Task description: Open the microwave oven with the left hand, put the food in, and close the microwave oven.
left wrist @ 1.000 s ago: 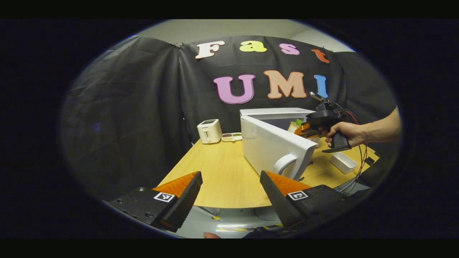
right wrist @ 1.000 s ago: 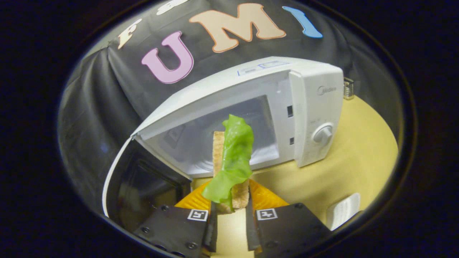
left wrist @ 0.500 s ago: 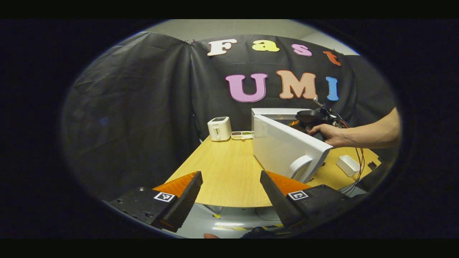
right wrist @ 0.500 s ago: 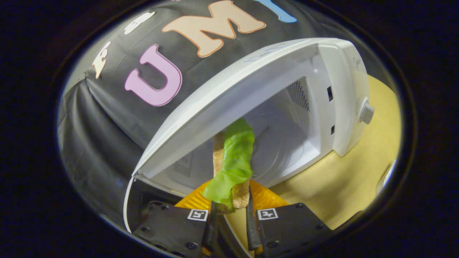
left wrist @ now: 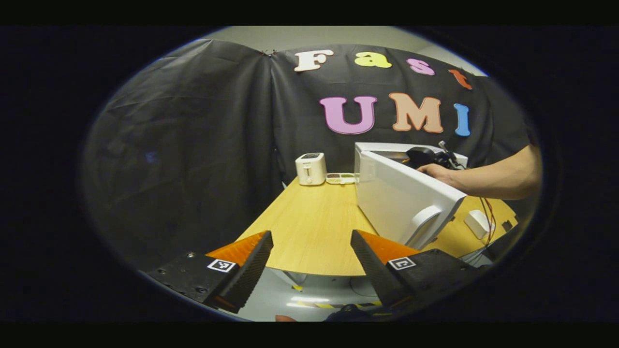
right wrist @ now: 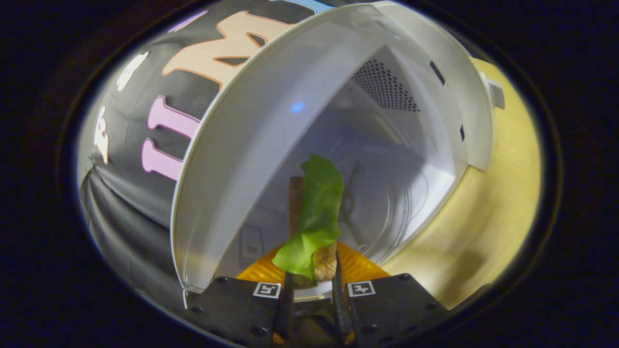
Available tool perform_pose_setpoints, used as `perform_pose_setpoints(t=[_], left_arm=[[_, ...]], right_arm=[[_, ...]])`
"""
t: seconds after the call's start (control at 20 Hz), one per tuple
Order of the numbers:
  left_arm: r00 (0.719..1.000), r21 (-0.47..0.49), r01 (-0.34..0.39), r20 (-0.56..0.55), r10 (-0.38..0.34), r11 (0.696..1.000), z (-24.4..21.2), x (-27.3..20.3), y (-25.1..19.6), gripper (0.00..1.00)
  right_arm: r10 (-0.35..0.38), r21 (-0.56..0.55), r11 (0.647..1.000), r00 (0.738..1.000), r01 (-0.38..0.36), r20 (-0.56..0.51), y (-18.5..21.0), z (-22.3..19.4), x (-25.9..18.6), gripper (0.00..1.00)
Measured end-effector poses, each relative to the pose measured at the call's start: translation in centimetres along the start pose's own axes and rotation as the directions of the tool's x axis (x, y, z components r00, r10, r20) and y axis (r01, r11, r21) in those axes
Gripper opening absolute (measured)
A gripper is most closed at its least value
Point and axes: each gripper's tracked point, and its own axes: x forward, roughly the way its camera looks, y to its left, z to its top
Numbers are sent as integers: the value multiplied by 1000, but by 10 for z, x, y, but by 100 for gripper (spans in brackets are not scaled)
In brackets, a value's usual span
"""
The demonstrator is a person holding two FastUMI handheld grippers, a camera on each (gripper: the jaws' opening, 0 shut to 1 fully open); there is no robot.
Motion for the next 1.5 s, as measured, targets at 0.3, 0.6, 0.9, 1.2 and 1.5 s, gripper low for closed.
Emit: perform_pose_setpoints(t=[0.3,0.6,0.9,1.2,1.5], left_arm=[[999,-32,-37,-23,36,999,-10,-4,16,98],[999,2,-29,-15,29,1000,-3,-2,17,98],[1000,-2,-21,-20,21,1000,-6,-2,15,99],[1000,-1,-12,-15,12,1000,-4,0,15,99],[1000,3,19,3,-19,1000,-1,1,7,99]], right_arm=[[-44,61,997,998,41,45,-16,13,18,35],[-71,61,996,992,65,100,-25,24,27,32],[-190,1,982,979,190,78,-54,18,25,85],[-253,4,967,967,254,36,-59,18,7,89],[-290,-12,957,957,290,7,-72,29,-15,89]])
